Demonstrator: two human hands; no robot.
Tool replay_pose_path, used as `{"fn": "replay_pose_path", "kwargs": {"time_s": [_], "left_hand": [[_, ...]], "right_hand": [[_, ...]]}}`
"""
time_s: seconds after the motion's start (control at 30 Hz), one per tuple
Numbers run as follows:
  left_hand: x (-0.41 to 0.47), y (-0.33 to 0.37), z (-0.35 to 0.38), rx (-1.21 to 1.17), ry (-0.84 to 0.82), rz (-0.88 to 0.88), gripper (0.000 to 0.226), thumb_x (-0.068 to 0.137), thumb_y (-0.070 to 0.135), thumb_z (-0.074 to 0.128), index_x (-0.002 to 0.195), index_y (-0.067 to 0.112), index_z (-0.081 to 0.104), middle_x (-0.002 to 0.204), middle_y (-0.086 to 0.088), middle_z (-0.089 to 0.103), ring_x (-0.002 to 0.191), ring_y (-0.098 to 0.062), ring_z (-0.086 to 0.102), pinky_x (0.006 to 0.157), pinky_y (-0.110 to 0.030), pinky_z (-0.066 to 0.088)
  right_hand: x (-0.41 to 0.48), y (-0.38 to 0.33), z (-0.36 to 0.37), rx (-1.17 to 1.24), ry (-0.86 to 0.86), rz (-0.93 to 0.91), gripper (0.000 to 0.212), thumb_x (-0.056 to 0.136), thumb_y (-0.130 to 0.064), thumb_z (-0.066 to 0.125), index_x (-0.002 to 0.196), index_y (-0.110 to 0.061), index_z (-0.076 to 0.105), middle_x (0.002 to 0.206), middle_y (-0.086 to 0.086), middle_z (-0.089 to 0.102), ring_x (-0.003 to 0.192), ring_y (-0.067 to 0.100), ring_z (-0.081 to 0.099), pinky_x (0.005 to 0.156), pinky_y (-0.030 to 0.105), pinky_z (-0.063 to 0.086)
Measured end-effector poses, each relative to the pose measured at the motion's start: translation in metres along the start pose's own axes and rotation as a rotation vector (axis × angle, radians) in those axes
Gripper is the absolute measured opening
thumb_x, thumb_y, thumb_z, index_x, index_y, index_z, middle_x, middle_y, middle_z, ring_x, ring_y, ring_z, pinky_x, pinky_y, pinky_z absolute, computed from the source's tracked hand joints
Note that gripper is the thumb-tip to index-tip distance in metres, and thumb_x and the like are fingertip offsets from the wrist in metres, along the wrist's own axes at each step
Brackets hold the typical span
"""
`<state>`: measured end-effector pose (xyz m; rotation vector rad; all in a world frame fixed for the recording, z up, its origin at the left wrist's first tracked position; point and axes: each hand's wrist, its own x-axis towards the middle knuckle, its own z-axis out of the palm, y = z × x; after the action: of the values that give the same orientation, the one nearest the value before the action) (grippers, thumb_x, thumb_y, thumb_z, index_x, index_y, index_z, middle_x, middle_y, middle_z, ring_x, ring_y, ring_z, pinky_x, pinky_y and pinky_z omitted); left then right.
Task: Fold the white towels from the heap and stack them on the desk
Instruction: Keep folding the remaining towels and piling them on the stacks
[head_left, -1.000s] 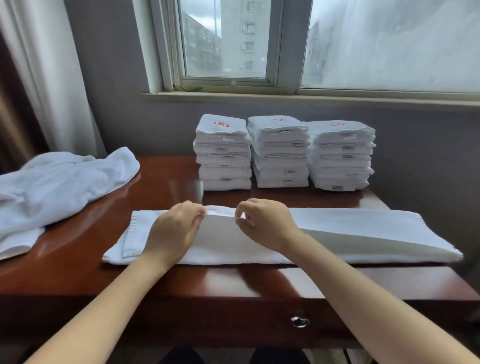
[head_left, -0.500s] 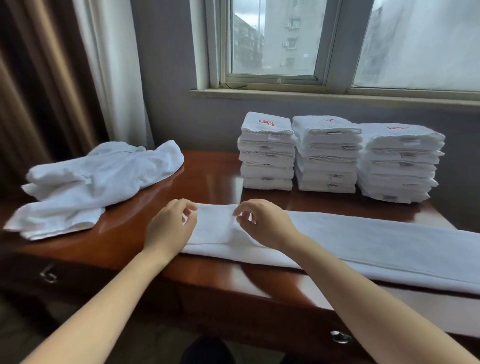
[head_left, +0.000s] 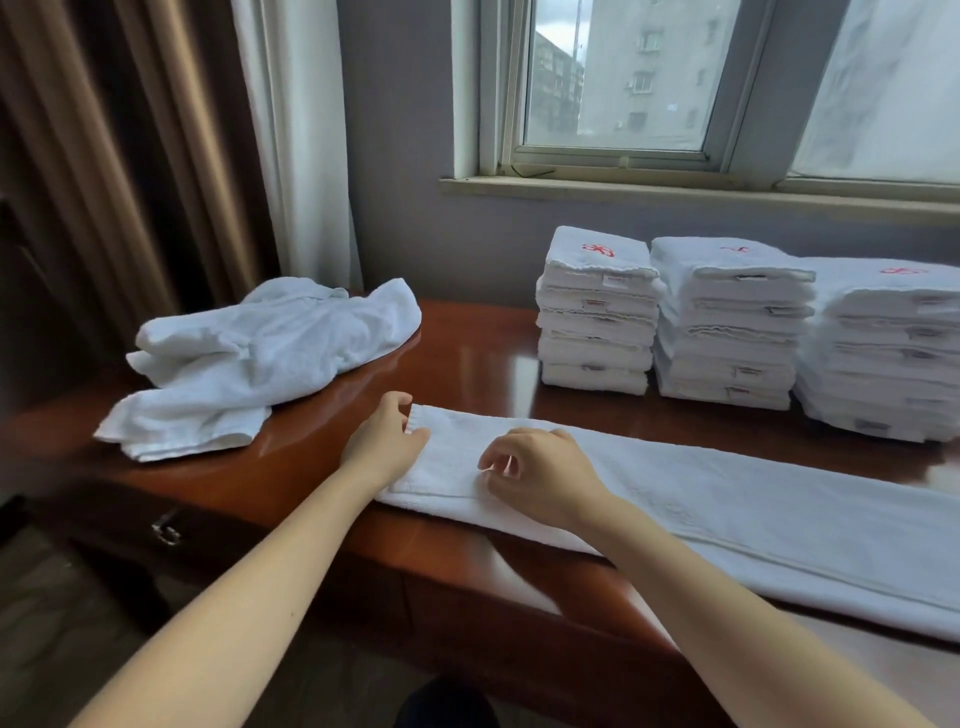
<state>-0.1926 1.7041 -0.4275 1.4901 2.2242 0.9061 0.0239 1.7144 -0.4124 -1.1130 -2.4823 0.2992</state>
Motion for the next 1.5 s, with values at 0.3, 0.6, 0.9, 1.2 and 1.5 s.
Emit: {"fn": "replay_pose_path", "kwargs": {"time_s": [0.3,0.6,0.9,1.2,1.5], "left_hand": [[0.018,0.002,-0.005,-0.043,0.191,0.094,0.032,0.095,0.022,0.058,0.126,0.023,0.050,0.097,0.009,0.058,0.094,-0.014,0.058,0.075,-0.030,0.042],[-0.013,0.030,0.026,0.225,-0.004,0.440,0.043,0.101,0.030,0.046,0.144,0.029,0.045,0.152,0.006,0.039,0.142,-0.013,0.031,0.112,-0.029,0.022],[0.007,0.005,0.031,0.563,-0.199,0.292,0.060,0.102,0.057,0.019,0.157,0.035,0.010,0.166,0.003,-0.001,0.152,-0.012,-0.004,0.122,-0.037,-0.002],[0.024,-0.044,-0.007,0.455,-0.013,0.094,0.062,0.100,0.056,0.028,0.155,0.026,0.025,0.163,0.001,0.019,0.149,-0.018,0.017,0.118,-0.037,0.017],[0.028,-0.049,-0.052,0.617,-0.055,-0.281,0.088,0.082,0.078,0.045,0.137,0.009,0.050,0.143,-0.016,0.041,0.131,-0.034,0.042,0.105,-0.045,0.039]], "right_hand": [[0.001,0.007,0.004,0.113,0.272,-0.043,0.016,0.095,-0.026,0.056,0.098,-0.029,0.071,0.096,-0.017,0.070,0.096,0.004,0.058,0.090,0.028,0.036],[0.016,0.032,0.020,-0.094,-0.060,0.169,0.042,0.101,-0.022,0.033,0.142,-0.021,0.042,0.150,-0.003,0.040,0.147,0.019,0.023,0.120,0.045,0.009],[0.032,0.028,0.042,-0.162,-0.094,0.181,0.050,0.103,-0.039,0.023,0.150,-0.025,0.027,0.161,0.001,0.021,0.150,0.018,0.012,0.120,0.050,0.003],[0.060,-0.008,0.060,-0.104,-0.092,0.134,0.048,0.101,-0.040,0.024,0.144,-0.020,0.031,0.160,0.005,0.021,0.149,0.019,0.010,0.119,0.052,0.000],[0.067,-0.021,0.067,-0.076,-0.064,0.096,0.046,0.099,-0.042,0.026,0.137,-0.020,0.039,0.150,0.004,0.035,0.142,0.021,0.021,0.118,0.051,0.005]]}}
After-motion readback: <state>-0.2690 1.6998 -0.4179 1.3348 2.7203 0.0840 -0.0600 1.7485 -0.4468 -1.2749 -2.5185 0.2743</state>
